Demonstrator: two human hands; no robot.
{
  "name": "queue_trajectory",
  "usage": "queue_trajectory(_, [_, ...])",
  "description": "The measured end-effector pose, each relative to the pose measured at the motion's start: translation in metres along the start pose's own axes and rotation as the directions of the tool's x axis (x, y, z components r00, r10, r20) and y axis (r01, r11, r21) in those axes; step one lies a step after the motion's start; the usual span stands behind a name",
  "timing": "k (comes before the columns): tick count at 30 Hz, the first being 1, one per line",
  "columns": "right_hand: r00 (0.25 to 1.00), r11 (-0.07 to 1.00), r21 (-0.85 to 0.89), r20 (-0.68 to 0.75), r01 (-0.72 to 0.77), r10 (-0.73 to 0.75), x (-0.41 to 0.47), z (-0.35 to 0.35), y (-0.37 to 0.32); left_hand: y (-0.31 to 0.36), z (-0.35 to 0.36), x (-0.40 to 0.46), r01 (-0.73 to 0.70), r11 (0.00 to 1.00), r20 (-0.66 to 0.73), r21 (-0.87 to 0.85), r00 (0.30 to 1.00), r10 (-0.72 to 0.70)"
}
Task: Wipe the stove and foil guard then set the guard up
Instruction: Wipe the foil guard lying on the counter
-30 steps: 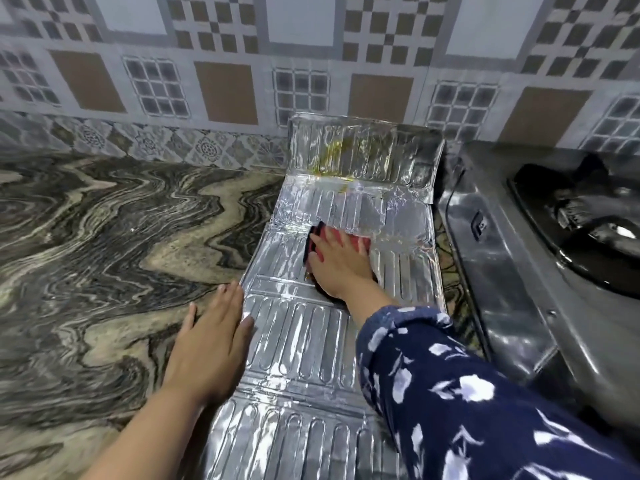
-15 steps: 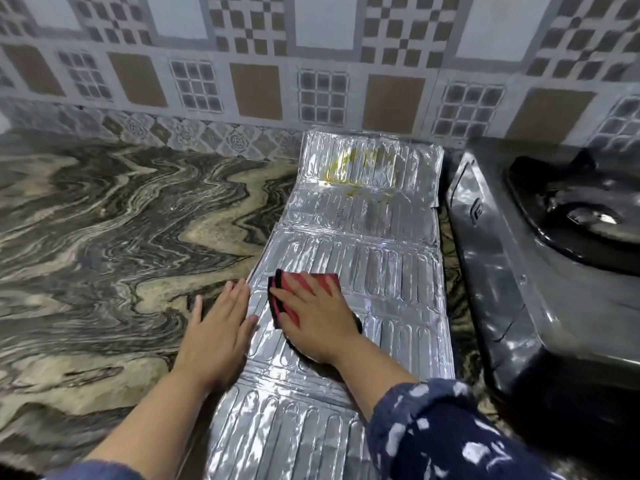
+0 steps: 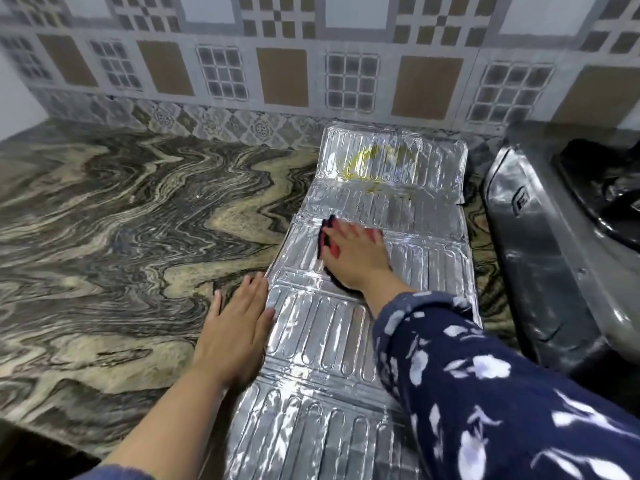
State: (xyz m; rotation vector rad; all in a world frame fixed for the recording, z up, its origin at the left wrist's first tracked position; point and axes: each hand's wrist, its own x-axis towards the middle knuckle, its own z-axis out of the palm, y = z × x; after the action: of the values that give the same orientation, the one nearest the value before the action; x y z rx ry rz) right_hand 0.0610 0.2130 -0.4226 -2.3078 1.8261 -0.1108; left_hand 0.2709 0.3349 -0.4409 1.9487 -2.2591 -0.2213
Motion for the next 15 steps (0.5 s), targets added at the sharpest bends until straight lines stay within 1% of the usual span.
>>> queue_trajectory(4, [0.993,0.993,-0.025,-0.018,-0.117,0.117,-0.029,0.002,0.026,-0.001,0.002,0.001,-0.002,1.000,-0.005,0.012,1.000,0.002])
queue_trajectory(8, [0.982,0.982,-0.015,-0.026,-0.188,0.188,-0.066,0.006,0.017,-0.002,0.003,0.002,0.002,1.000,0.004,0.006,1.000,-0.002])
queue_trajectory(10, [0.982,0.983,-0.003,-0.027,-0.186,0.185,-0.086,0.008,0.006,-0.002,0.003,0.002,-0.006,1.000,0.006,0.013,1.000,0.006])
queue_trajectory(15, [0.992,0.991,0.043,-0.003,-0.127,0.127,-0.115,0.015,-0.029,-0.006,0.004,-0.002,-0.014,0.999,0.020,0.037,1.000,0.013])
